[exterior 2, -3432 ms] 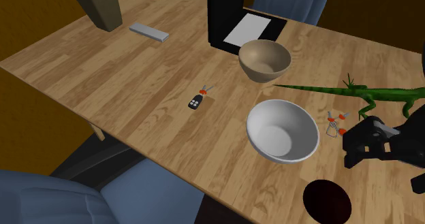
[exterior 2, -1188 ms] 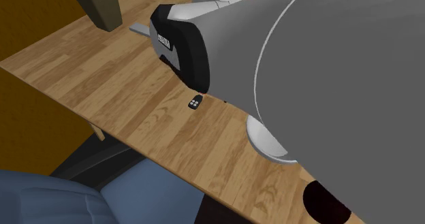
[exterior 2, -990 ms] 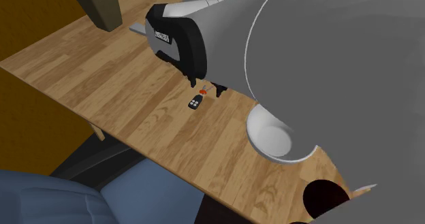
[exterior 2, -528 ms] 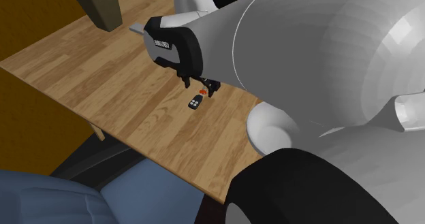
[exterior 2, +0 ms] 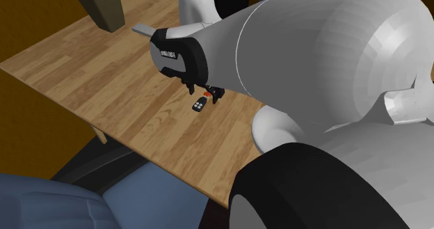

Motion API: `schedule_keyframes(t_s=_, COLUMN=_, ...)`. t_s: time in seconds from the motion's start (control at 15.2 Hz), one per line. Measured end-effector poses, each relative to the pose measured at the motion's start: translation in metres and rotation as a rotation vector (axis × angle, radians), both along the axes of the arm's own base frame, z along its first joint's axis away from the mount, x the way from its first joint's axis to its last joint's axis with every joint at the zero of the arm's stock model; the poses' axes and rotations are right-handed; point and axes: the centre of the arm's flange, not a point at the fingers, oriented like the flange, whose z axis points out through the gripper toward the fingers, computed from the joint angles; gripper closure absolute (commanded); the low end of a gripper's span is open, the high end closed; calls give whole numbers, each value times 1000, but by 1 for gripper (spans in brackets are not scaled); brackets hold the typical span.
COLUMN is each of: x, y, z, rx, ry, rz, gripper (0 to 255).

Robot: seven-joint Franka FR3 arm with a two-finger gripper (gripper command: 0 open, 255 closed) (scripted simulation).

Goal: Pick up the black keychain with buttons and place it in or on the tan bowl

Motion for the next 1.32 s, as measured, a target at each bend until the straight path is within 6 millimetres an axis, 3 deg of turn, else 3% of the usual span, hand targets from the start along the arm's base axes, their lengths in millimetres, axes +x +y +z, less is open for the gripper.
schedule_keyframes(t_s=0.13, x=0, y=0, z=0, rx=0, ry=0, rz=0, gripper=0)
schedule_keyframes(t_s=0.2, x=0, y=0, z=0, rx=0, ry=0, rz=0, gripper=255)
schedule_keyframes(t_s=0.92, x=0, y=0, z=2, rx=0, ry=0, rz=0, gripper=255)
schedule_keyframes(t_s=1.32, x=1, y=1, z=32, rx=0, ry=-1, rz=0, gripper=255)
